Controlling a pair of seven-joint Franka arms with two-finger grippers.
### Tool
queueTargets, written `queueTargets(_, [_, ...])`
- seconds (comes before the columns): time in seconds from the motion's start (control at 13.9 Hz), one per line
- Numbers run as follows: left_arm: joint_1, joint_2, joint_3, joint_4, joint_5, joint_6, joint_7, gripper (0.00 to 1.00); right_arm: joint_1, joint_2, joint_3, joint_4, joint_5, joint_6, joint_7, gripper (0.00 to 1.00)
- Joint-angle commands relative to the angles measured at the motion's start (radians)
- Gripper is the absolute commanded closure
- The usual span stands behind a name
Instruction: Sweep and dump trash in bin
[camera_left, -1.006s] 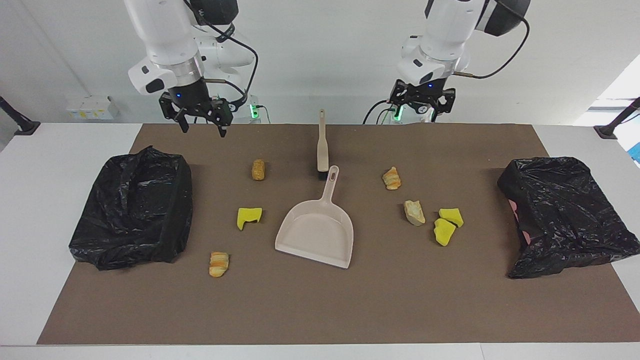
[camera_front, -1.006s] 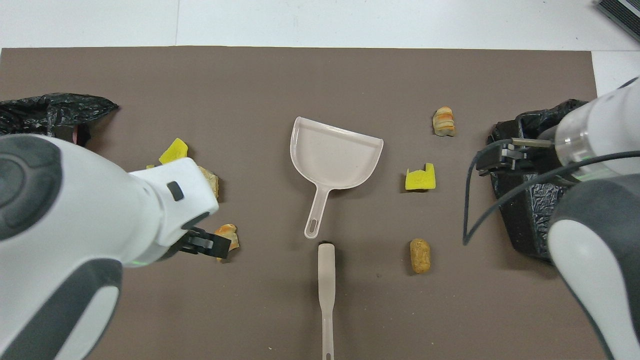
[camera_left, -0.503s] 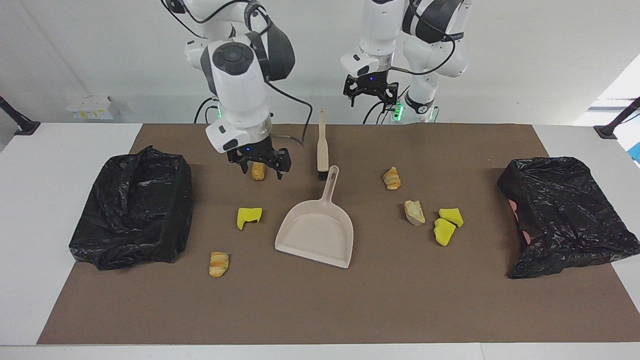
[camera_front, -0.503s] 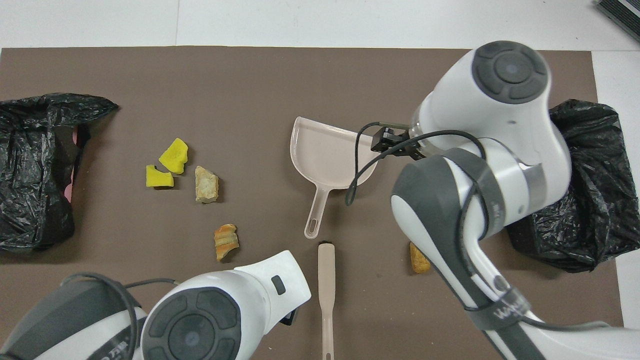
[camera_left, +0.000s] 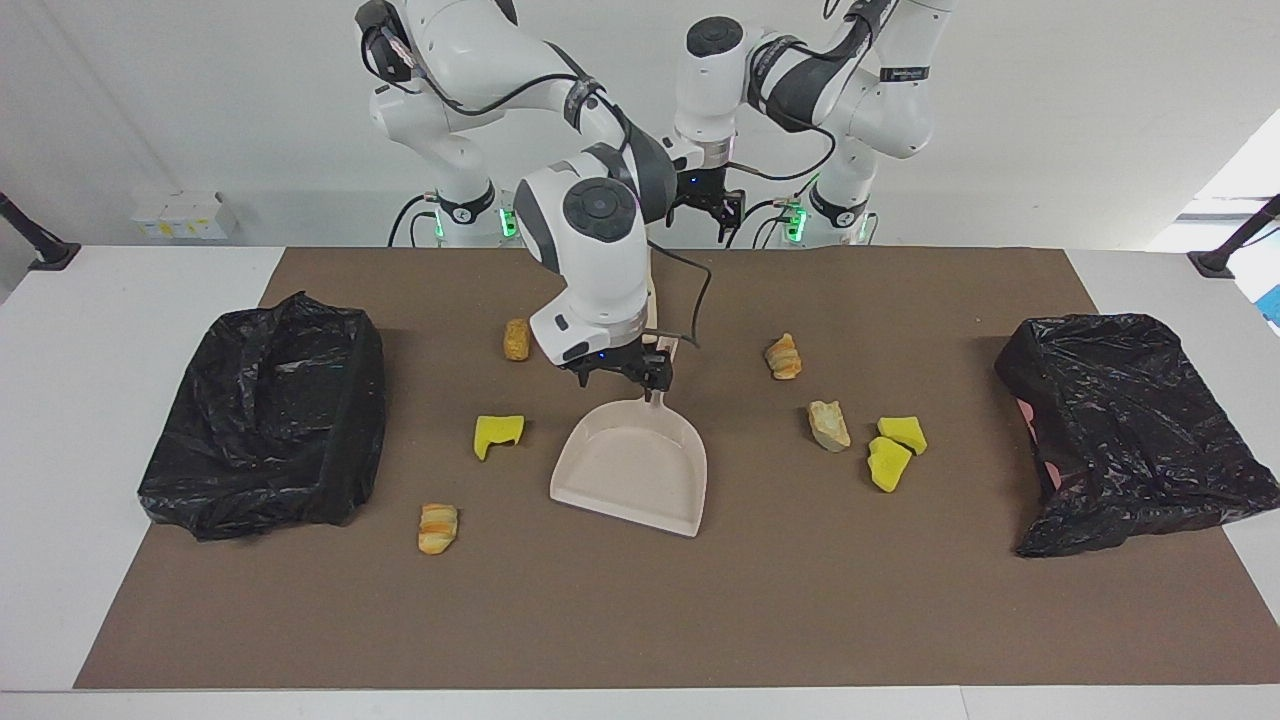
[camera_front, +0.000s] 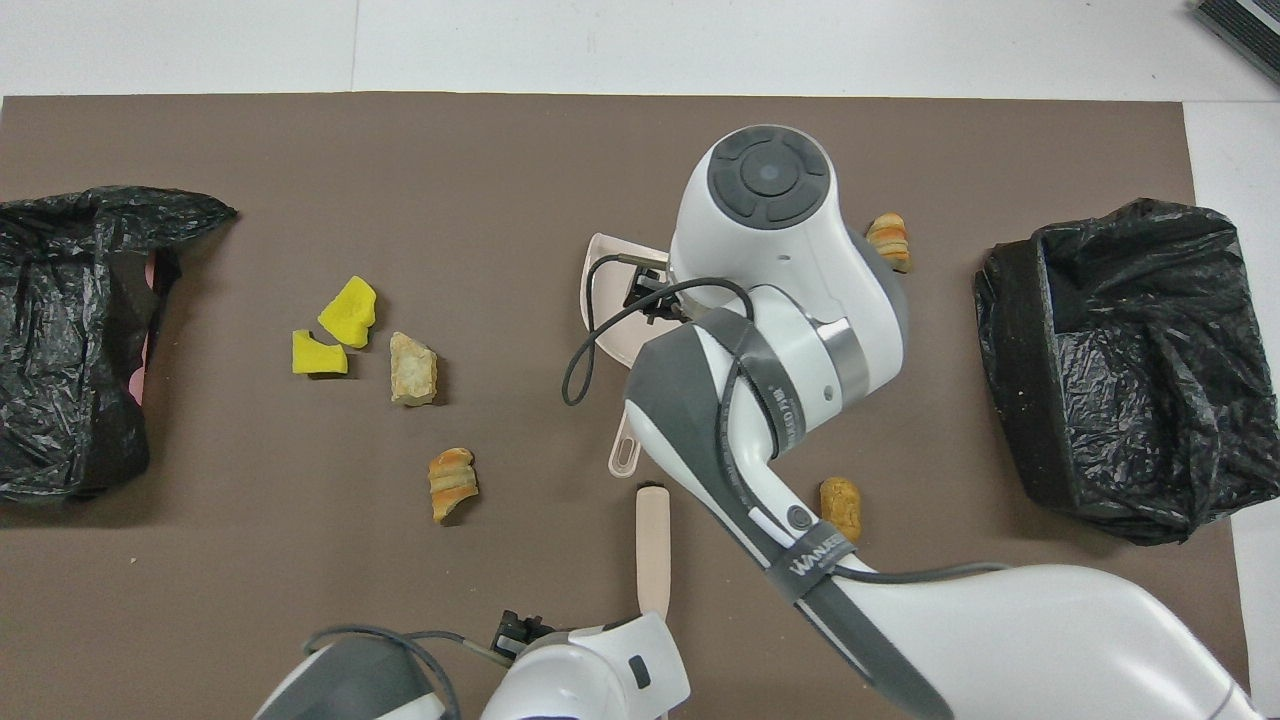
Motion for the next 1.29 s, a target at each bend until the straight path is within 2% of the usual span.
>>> queueTargets(0.0, [-0.059, 0.045, 0.017, -0.065, 0.001, 0.146, -0.055, 0.0, 0.052, 0.039, 0.001, 0.015, -0.01, 0.037, 0.071, 0.0])
queueTargets(0.14, [-0.11, 0.153, 0.017, -0.039, 0.001, 0.221, -0.127, 0.0, 0.061, 0.045, 0.003, -0.028, 0.01, 0.068, 0.103, 0.0])
queueTargets(0.43, [-0.156, 0.26, 0.017, -0.023, 0.001, 0.327, -0.335, 0.0, 0.064, 0.048, 0.004, -0.097, 0.048, 0.114, 0.108, 0.04])
queueTargets(0.72, [-0.164, 0.256, 0.017, -0.014, 0.001, 0.332, -0.392, 0.0, 0.095, 0.054, 0.003, -0.151, 0.048, 0.142, 0.111, 0.08])
queueTargets(0.86, [-0.167, 0.248, 0.017, -0.014, 0.001, 0.3, -0.394, 0.0, 0.095, 0.048, 0.003, -0.161, 0.047, 0.128, 0.111, 0.18])
queueTargets(1.08, [-0.167, 0.231, 0.017, -0.012, 0.001, 0.264, -0.406, 0.15, 0.073, 0.048, 0.001, -0.154, 0.031, 0.128, 0.111, 0.38])
queueTargets(1.22, [-0.167, 0.225, 0.017, -0.012, 0.001, 0.244, -0.417, 0.36, 0.064, 0.048, -0.005, -0.14, 0.031, 0.134, 0.111, 0.41])
